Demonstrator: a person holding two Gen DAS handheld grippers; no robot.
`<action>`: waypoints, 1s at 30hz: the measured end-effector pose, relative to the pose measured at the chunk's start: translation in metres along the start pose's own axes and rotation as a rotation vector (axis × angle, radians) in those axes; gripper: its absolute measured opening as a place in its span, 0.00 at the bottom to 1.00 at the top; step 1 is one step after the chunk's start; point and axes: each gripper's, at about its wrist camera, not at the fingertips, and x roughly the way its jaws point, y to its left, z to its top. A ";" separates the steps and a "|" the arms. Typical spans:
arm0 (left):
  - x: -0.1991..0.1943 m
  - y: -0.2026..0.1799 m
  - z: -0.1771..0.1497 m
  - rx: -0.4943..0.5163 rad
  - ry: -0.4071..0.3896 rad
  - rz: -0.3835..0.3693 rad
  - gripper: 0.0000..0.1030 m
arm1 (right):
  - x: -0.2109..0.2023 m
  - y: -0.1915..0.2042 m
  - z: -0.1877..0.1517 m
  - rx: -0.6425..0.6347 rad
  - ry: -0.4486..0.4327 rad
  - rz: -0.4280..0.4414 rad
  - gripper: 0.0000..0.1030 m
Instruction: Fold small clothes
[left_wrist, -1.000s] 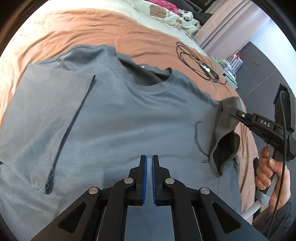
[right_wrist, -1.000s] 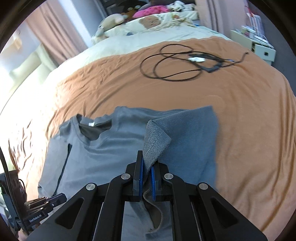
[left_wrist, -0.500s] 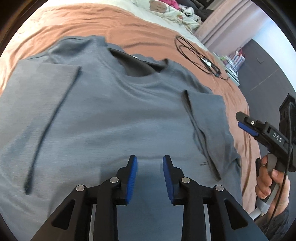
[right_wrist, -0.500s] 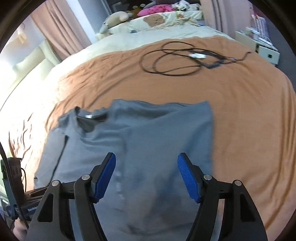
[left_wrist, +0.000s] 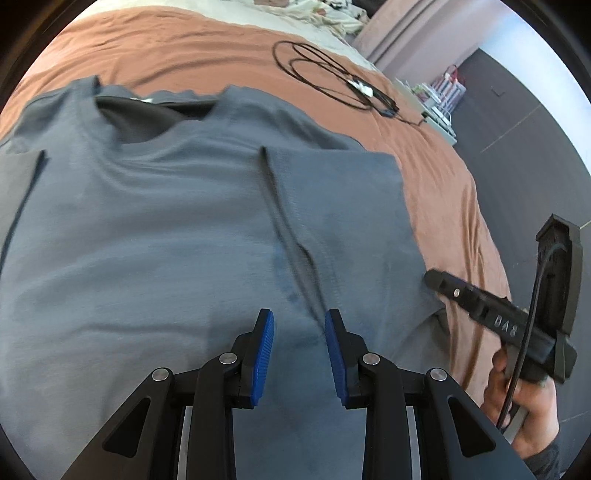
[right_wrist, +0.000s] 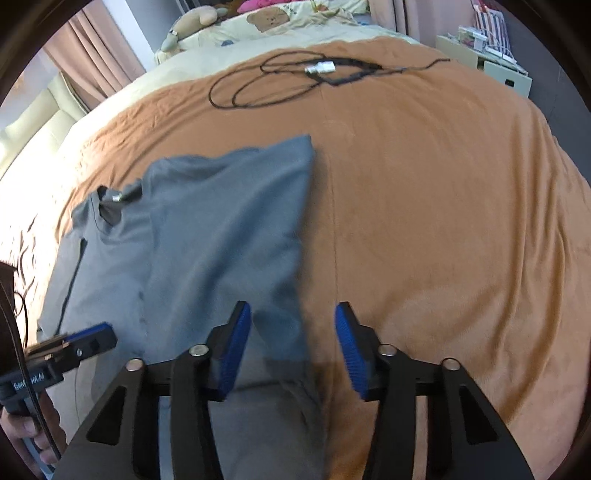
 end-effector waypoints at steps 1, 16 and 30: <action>0.004 -0.003 0.002 0.005 0.003 0.004 0.30 | 0.001 0.000 -0.002 -0.005 0.006 -0.001 0.36; 0.047 -0.006 0.069 0.002 -0.059 0.147 0.35 | 0.004 -0.012 -0.036 -0.033 -0.029 0.019 0.26; 0.060 -0.008 0.090 0.083 -0.163 0.280 0.06 | 0.002 -0.019 -0.050 -0.012 -0.072 0.042 0.26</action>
